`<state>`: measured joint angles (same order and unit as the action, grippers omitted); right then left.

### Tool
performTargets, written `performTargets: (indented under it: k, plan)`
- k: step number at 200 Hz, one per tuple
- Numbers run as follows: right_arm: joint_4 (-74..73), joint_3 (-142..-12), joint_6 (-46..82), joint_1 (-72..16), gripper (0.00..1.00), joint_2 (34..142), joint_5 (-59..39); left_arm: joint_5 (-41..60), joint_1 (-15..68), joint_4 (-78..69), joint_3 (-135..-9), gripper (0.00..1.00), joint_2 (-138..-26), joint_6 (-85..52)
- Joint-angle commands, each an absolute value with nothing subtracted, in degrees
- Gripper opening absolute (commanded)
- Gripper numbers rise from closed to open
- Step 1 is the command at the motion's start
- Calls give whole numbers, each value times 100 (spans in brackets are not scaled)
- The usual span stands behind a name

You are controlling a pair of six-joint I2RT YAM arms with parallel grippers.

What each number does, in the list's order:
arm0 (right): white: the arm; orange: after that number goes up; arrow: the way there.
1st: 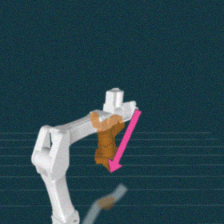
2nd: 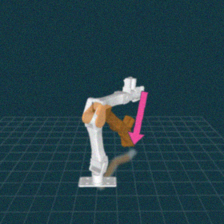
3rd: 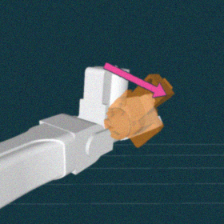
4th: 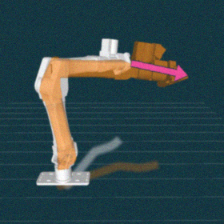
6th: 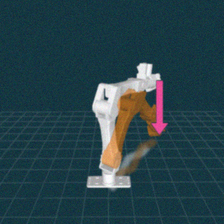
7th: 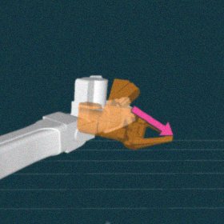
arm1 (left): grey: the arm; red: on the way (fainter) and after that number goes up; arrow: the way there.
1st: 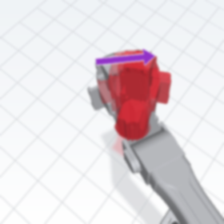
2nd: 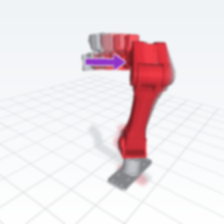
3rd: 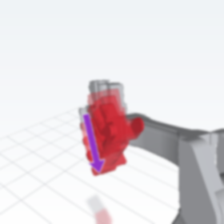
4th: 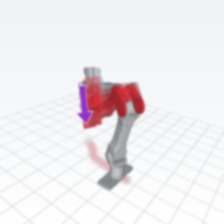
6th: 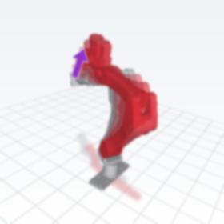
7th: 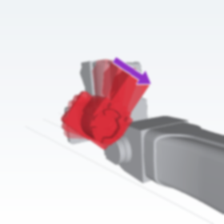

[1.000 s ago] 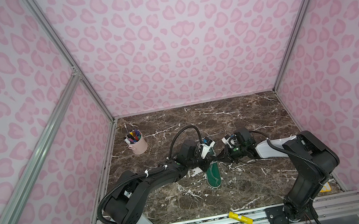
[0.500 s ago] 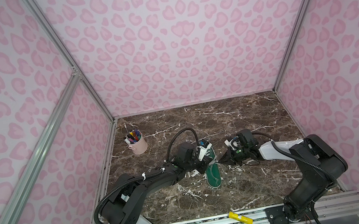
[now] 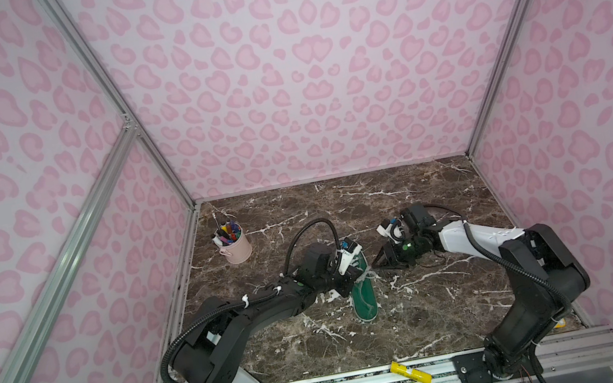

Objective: Tie the shoes

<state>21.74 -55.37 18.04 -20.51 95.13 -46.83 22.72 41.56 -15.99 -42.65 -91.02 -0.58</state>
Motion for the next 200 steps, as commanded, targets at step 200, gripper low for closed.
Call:
performTargets:
  k: [200]
  plan:
    - [2262,-5639,-783,-2531,52,10064,-5202,2668,3972,-1560,-4563,4,-9373,-149]
